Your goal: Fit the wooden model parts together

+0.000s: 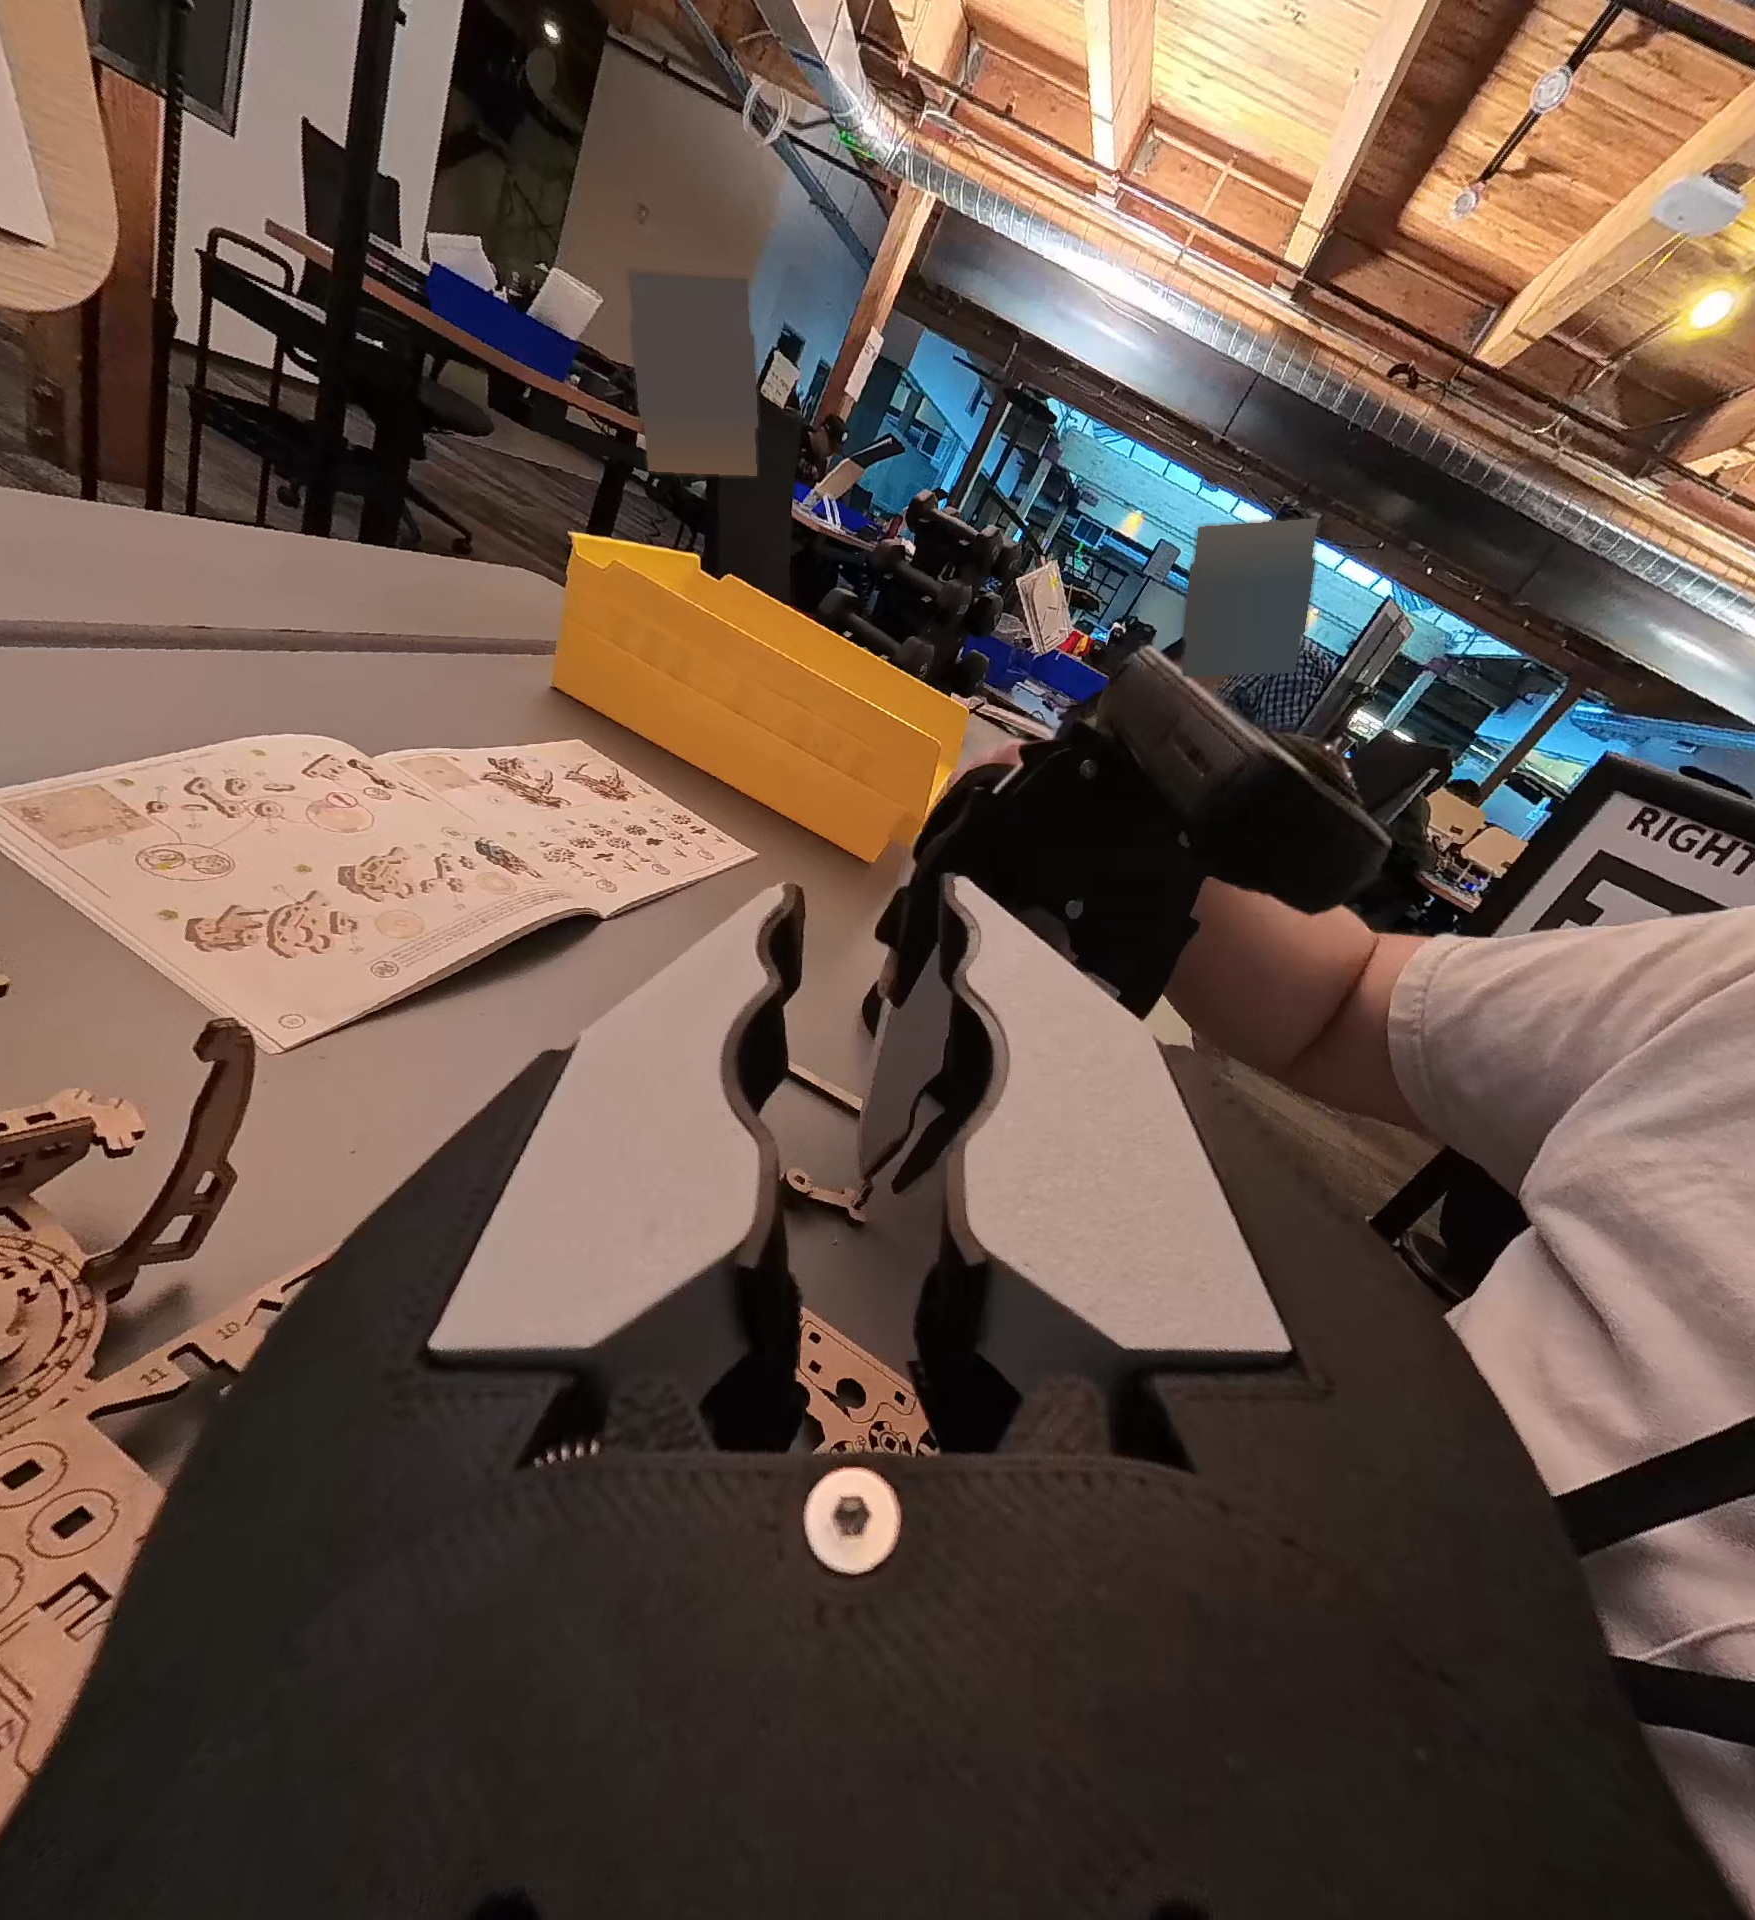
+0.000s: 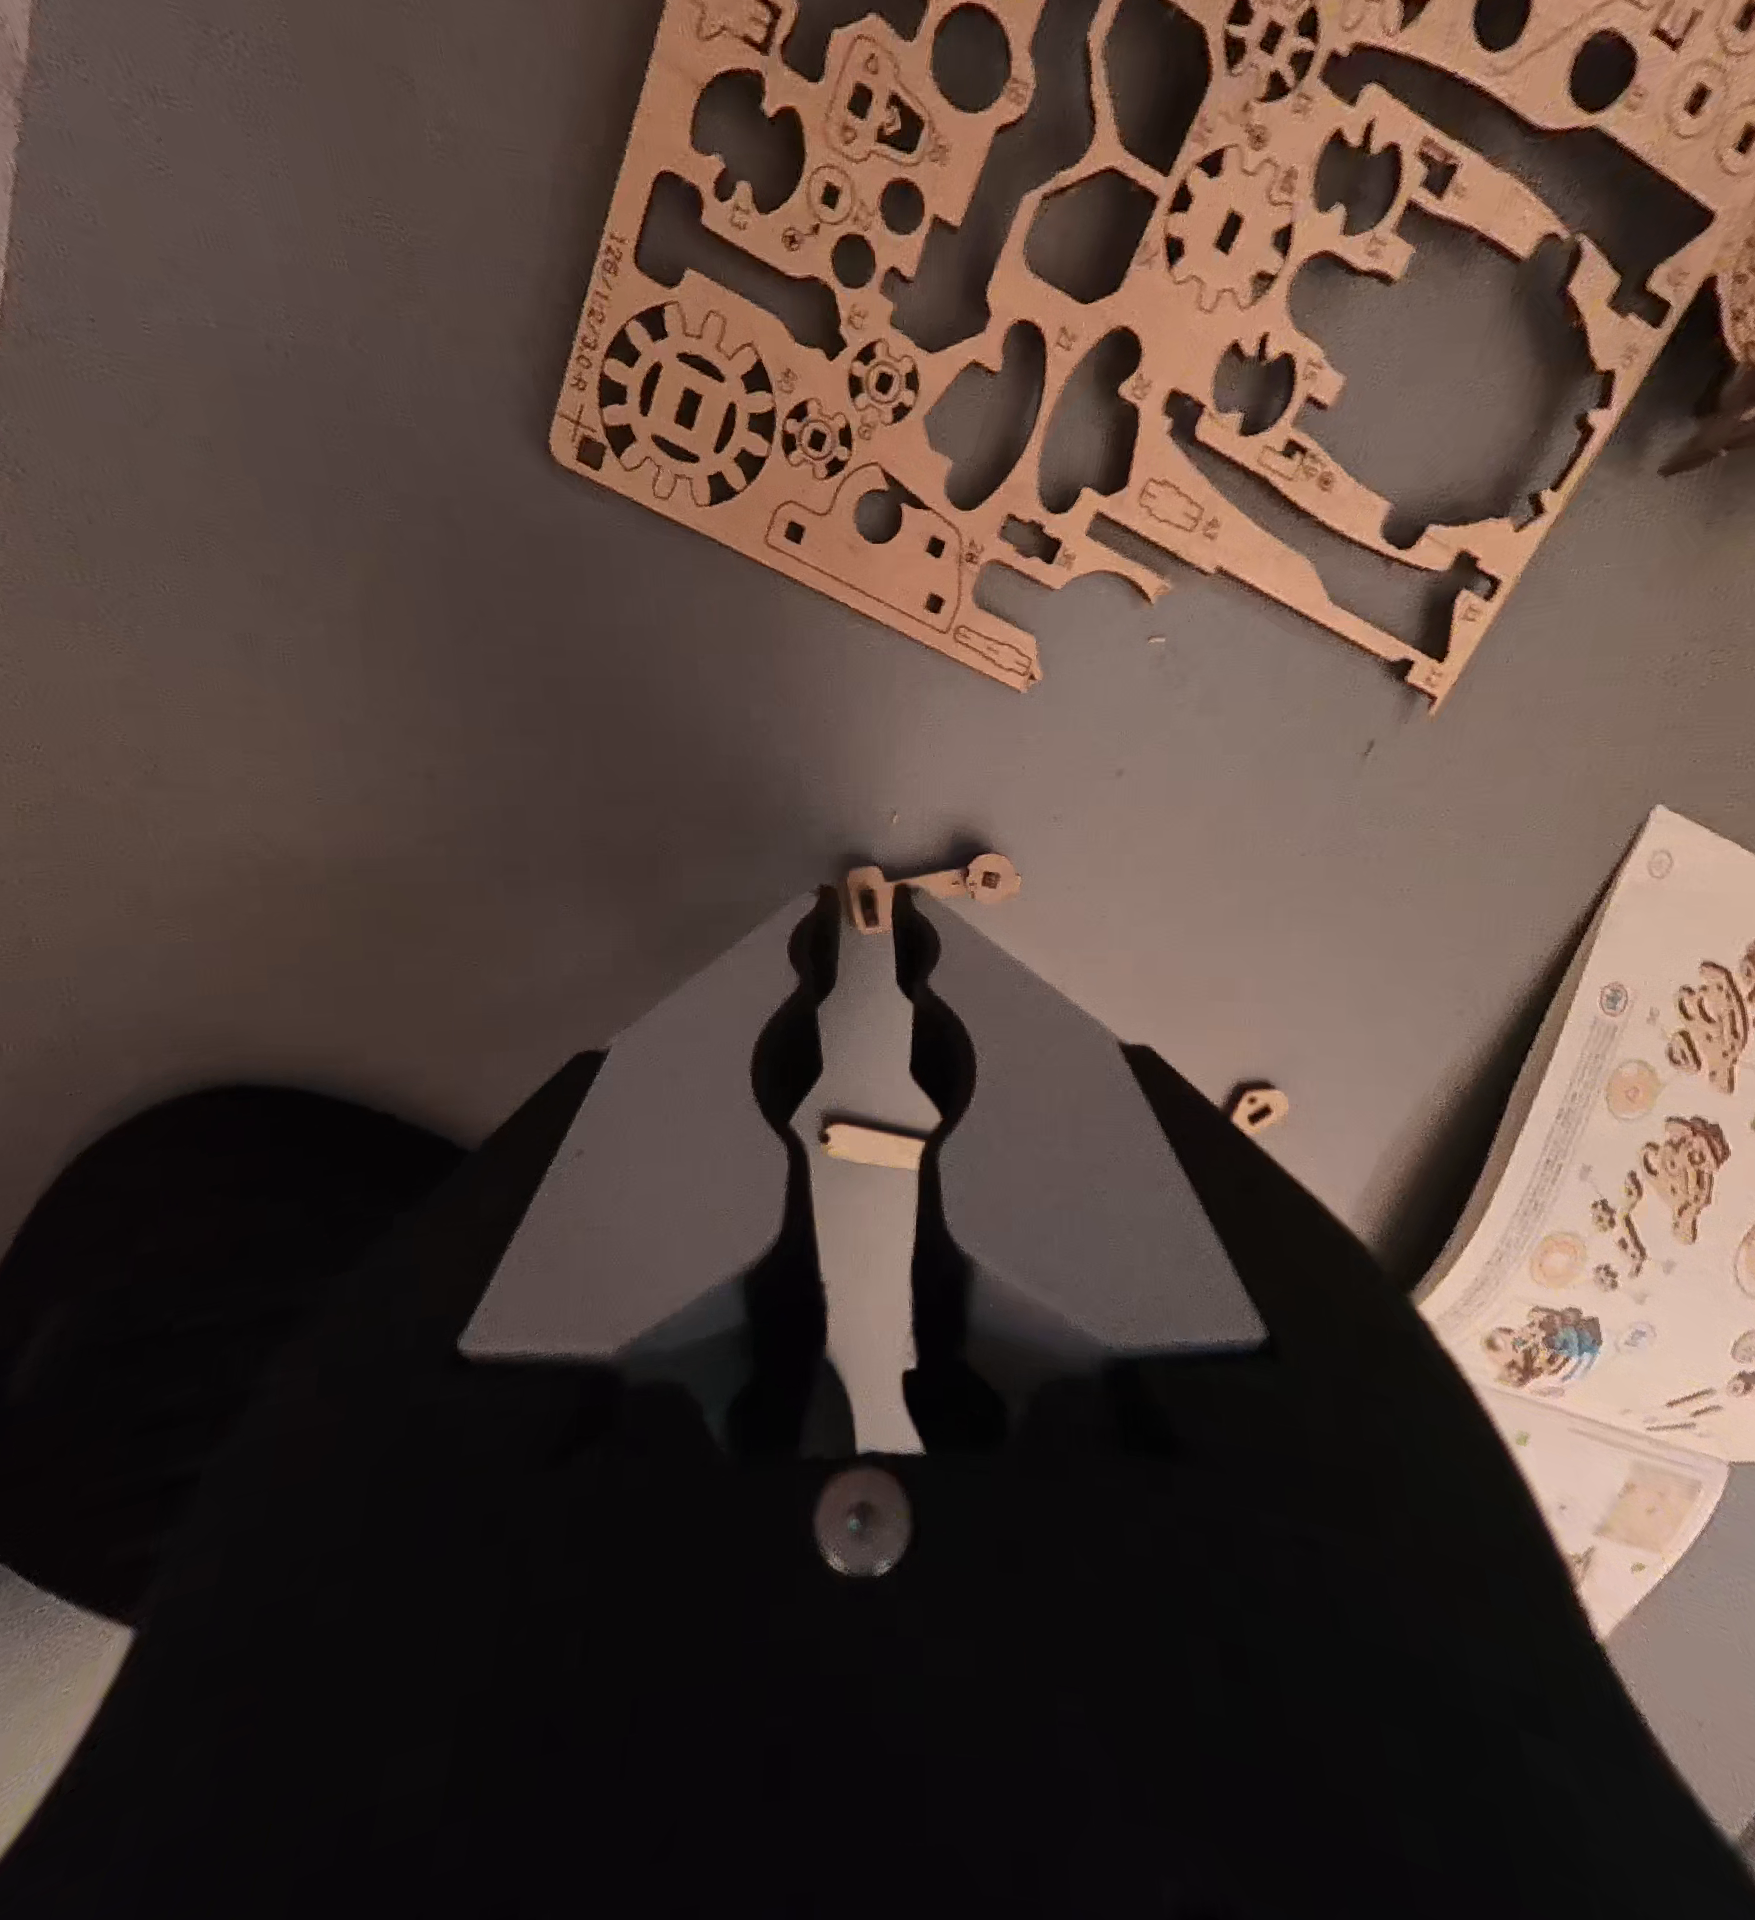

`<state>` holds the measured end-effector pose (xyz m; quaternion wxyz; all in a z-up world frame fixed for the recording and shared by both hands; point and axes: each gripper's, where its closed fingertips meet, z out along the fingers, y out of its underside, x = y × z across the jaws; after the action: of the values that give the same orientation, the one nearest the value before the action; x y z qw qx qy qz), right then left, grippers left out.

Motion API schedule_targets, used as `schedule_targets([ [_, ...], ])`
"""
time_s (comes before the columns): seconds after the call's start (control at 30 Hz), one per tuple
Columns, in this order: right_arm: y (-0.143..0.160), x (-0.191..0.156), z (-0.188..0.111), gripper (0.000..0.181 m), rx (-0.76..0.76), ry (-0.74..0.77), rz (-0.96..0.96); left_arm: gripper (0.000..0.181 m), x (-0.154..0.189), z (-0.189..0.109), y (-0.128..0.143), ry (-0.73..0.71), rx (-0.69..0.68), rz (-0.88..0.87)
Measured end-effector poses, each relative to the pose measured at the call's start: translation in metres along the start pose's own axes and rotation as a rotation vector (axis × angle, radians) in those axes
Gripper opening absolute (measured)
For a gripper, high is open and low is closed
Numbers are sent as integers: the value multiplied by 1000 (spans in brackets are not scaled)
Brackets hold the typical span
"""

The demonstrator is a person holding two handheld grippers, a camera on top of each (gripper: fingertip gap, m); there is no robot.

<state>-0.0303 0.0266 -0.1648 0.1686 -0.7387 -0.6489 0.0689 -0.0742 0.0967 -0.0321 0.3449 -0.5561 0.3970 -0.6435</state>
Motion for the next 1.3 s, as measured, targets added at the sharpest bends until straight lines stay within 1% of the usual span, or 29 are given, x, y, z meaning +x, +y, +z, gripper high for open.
schedule_targets([
  [0.17, 8, 1, 5, 7, -39, -3, -11, 24, 0, 0, -1, 5, 3, -9],
  [0.27, 6, 0, 6, 6, -26, -15, -4, 24, 0, 0, 0, 6, 1, -9],
  [0.33, 5, 1, 6, 1, -20, -7, -5, 24, 0, 0, 0, 6, 0, -11],
  [0.53, 5, 2, 4, 0, -26, -3, -3, 24, 0, 0, 0, 10, 2, -19],
  [0.63, 2, 1, -6, 0, -27, -27, 27, 24, 0, 0, 0, 10, 1, -19],
  [0.73, -1, 8, -23, 0, -37, 2, 41, 24, 1, 0, 0, 12, 1, -20],
  [0.77, -1, 11, -23, 0, -40, 11, 46, 24, 1, 0, 0, 14, 1, -21],
  [0.83, 5, 7, -5, 0, -56, -51, 72, 24, 2, 0, -1, 15, 3, -19],
  [0.87, 16, 5, 5, 4, -117, -77, 77, 23, 2, 0, -1, 13, 3, -16],
  [0.9, 7, 5, 2, 0, -59, -78, 84, 23, 1, 0, -1, 12, 3, -15],
  [0.97, 7, 11, -12, 0, -76, -17, 69, 23, 1, -1, -1, 13, 7, -18],
  [1.0, 1, 10, -16, 0, -48, -14, 69, 23, 1, -1, -2, 15, 9, -21],
  [1.03, -2, 8, -17, 0, -26, -24, 77, 24, 2, -1, -2, 19, 11, -22],
  [1.1, 15, 5, 1, 0, -105, -42, 83, 24, 3, 0, -2, 24, 9, -22],
  [1.13, 16, 4, 3, 0, -101, -48, 89, 23, 4, 0, -2, 25, 7, -20],
  [1.2, 10, 11, -12, 0, -68, 14, 81, 23, 3, 0, -1, 22, 5, -17],
  [1.23, 6, 10, -16, 0, -34, 19, 88, 23, 3, 0, -2, 22, 8, -18],
  [1.27, 3, 8, -12, 0, 2, -4, 104, 23, 4, 0, -2, 25, 11, -20],
  [1.3, 14, 6, 0, 0, -38, -22, 119, 23, 4, -1, -3, 27, 13, -21],
])
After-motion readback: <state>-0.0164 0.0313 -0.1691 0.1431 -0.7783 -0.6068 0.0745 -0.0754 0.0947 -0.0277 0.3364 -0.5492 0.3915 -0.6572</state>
